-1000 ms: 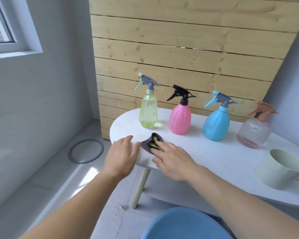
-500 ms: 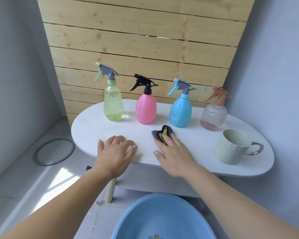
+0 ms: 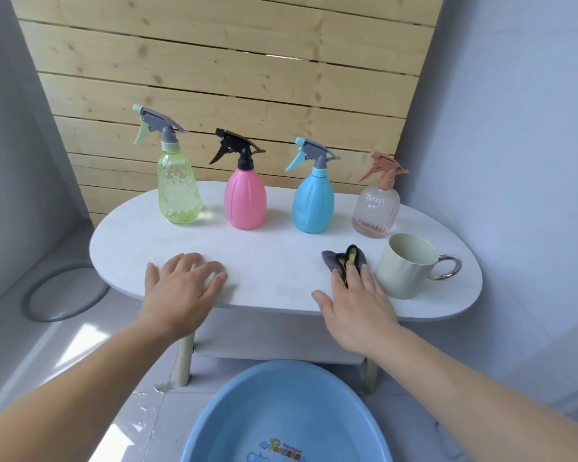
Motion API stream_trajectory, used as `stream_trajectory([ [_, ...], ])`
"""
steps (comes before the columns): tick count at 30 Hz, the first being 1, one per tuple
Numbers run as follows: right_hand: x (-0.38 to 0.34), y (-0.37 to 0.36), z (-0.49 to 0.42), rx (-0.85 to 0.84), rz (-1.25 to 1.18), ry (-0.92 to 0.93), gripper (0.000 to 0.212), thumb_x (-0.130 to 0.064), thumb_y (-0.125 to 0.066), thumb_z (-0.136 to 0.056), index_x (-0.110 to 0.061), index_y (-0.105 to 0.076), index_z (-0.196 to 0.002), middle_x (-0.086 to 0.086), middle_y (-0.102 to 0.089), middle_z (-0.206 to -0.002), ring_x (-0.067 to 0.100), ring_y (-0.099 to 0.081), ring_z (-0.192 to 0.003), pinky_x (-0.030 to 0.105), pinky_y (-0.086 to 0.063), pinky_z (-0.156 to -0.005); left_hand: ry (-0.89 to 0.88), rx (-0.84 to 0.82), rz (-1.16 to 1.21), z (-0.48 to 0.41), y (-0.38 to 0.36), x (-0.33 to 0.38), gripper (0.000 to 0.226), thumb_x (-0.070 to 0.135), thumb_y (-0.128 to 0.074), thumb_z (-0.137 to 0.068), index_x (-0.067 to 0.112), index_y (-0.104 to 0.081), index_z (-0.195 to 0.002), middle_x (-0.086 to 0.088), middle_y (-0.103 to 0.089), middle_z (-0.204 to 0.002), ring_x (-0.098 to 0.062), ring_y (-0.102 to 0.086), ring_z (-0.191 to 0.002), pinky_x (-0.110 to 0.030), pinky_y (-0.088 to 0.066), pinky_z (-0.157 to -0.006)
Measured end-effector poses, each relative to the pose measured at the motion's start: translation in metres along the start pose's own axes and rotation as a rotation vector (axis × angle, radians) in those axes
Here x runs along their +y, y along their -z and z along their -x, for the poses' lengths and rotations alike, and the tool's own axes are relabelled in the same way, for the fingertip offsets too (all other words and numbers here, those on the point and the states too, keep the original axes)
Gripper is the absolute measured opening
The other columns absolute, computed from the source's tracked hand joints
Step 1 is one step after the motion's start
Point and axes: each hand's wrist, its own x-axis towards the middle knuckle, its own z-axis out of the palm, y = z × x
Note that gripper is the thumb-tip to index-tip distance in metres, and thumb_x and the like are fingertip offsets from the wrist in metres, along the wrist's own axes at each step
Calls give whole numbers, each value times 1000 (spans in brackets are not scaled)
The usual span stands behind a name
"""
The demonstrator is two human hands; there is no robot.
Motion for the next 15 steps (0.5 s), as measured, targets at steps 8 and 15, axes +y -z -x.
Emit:
stream_trajectory([
  [8, -5, 3, -36, 16, -91, -81, 76, -61, -12, -99, -11, -17, -156, 16, -6, -165, 39, -2, -151, 47, -5, -123, -12, -21, 79, 1, 3, -8, 60, 66, -15, -98, 42, -60, -129, 4, -48, -150, -21, -34, -147, -54, -17, -121],
  [15, -31, 5, -35, 30, -132, 216, 66, -53, -18, -102, -19, -11, -158, 7, -3, -167, 32, 2, -153, 42, -5, -124, -42, 17, 131, 0, 3, -13, 77, 71, -4, -84, 37, -62, -121, 9, -55, -137, -20, -44, -137, -53, -23, -117],
])
